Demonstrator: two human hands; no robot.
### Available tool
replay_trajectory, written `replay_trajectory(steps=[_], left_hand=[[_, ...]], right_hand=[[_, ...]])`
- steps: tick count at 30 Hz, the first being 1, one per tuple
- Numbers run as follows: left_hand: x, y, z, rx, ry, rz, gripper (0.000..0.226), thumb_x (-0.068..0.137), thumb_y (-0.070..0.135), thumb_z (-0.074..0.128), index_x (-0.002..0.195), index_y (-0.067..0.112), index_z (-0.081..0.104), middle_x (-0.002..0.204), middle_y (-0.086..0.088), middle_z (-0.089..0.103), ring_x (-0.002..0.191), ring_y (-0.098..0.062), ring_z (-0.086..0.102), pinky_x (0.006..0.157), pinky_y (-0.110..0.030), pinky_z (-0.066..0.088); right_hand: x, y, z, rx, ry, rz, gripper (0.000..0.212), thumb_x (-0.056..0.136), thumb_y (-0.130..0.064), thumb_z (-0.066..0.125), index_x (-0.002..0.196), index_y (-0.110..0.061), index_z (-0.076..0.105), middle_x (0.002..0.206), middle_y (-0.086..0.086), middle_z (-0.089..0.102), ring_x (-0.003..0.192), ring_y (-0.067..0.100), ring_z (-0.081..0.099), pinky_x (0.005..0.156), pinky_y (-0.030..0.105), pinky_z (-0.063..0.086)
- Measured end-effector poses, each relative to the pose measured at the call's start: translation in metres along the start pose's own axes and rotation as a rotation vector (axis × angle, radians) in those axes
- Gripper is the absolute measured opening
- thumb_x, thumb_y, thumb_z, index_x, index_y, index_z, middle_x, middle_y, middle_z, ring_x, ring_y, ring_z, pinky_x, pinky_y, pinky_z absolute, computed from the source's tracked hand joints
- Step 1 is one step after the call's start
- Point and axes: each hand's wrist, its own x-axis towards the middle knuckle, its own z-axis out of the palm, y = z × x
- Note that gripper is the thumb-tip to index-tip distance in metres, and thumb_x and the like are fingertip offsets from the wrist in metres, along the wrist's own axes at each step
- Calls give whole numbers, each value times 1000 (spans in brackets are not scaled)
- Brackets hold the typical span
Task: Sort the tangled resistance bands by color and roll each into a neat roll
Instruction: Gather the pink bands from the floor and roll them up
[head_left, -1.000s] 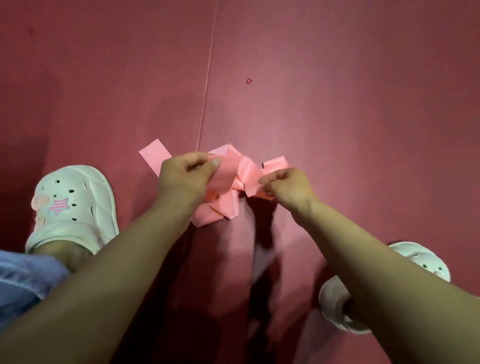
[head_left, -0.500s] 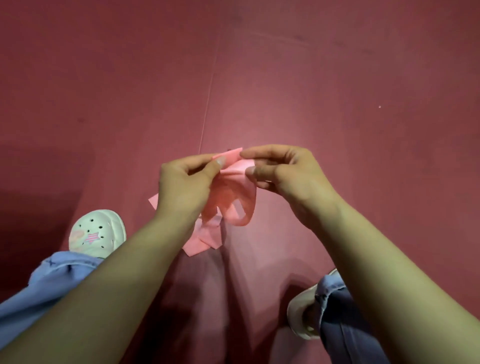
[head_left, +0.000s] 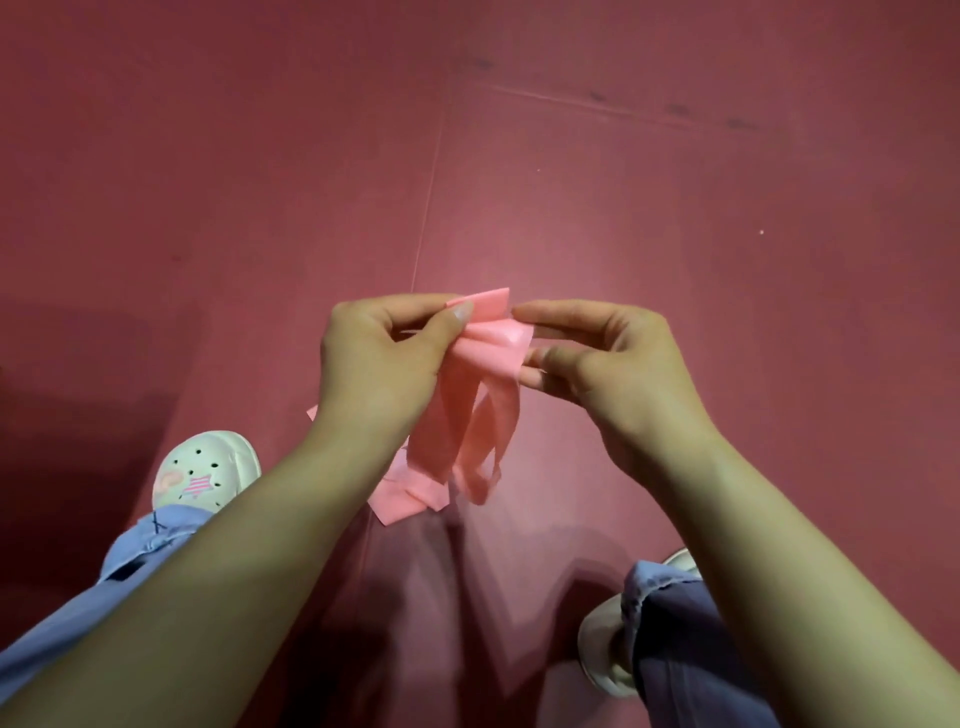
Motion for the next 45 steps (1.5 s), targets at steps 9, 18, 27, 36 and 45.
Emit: replay_trajectory(steps=[9,18,27,36,45], left_hand=[[-2,-1,7,85,148,158,27,84,13,71,79,39,71,83,7,69,78,-10,68,77,-31,54],[-6,-2,10,109,-58,96,15,83,15,72,85,29,78,80,11,75,78,-1,69,74,-20,52],[-4,-3,10,-22,-205,-20,14,84,14,70,82,26,77,81,8,76,76,0,68,68,-16,54],[-8,-15,12,154,-172,22,20,79,10,75,83,29,77,75,9,74,74,-6,70,71,-20,53],[1,-11,4,200,-250,51,25,87,6,66,82,29,76,77,11,75,73,1,68,67,-11,49]], right_hand=[[14,3,12,-343,214,-195,16,78,-2,72,72,-17,71,67,3,69,58,16,70,54,34,60],[15,3,1,-779,182,-267,15,72,-24,64,61,-16,57,62,-4,59,54,10,53,52,27,43],[18,0,-2,-489,58,-105,19,77,-14,67,62,-12,55,51,-2,47,52,13,46,51,26,38],[19,3,-7,-338,-45,-4,9,78,-3,64,72,3,67,63,18,59,55,20,52,57,29,42],[19,7,-19,-213,-107,81,12,82,-4,61,75,4,66,61,8,59,56,14,52,58,27,42]])
